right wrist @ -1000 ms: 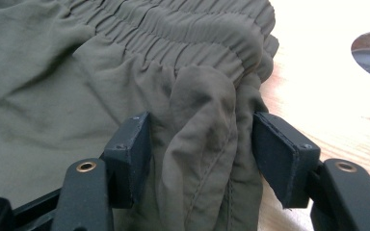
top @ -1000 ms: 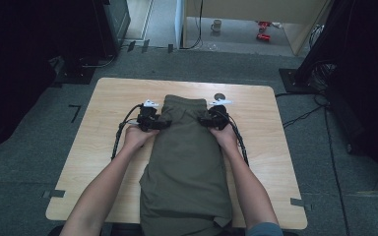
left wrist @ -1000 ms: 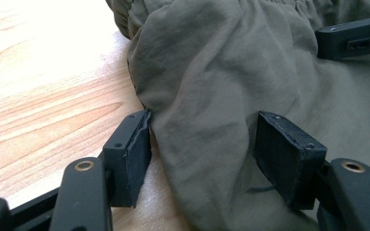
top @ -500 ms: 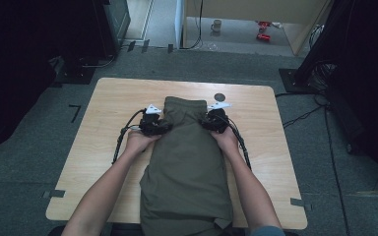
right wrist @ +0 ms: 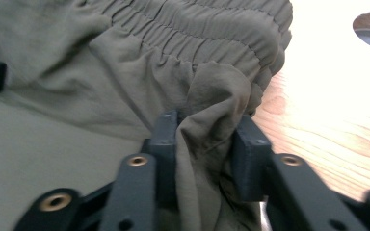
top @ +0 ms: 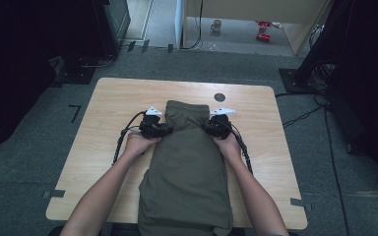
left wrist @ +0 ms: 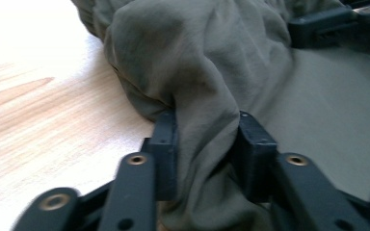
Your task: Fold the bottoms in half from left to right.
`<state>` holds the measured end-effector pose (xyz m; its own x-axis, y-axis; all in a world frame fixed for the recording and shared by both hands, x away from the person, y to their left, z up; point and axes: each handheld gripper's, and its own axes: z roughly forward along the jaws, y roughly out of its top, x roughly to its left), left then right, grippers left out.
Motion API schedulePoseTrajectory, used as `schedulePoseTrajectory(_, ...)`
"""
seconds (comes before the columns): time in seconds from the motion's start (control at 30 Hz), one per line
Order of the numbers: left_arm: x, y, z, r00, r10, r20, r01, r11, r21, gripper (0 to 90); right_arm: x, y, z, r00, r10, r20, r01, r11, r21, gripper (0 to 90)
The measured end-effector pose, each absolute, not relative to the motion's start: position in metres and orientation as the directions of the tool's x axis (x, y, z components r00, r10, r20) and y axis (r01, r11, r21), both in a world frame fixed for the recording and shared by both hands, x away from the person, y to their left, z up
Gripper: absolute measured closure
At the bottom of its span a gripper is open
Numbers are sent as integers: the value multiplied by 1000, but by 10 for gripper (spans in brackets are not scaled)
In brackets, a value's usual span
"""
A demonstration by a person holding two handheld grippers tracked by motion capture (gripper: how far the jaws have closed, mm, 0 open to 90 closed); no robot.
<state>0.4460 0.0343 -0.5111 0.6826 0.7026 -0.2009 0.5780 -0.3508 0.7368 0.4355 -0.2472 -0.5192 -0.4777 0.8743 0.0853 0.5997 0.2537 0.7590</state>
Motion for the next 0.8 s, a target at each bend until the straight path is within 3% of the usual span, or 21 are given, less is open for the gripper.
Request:
schedulePoseTrajectory(0.13, 454, 33, -508, 665, 720, -197, 585, -339, 737, 496, 441, -250, -513, -463, 882, 90, 589, 230, 775, 493)
schedulePoseTrajectory(0.33, 467, 28, -509, 646, 727, -231, 618, -321, 718, 483, 455, -250, -513, -458, 884, 89, 599, 233, 766, 450)
schedulePoseTrajectory(0.6, 470, 27, -512, 656, 715, -241, 618, -325, 716, 627, 459, -252, -520, -468, 876, 120, 608, 220, 763, 519)
schedulePoseTrajectory(0.8, 469, 25, -512, 675, 702, -228, 602, -344, 720, 750, 459, -252, -521, -463, 876, 134, 611, 206, 764, 701)
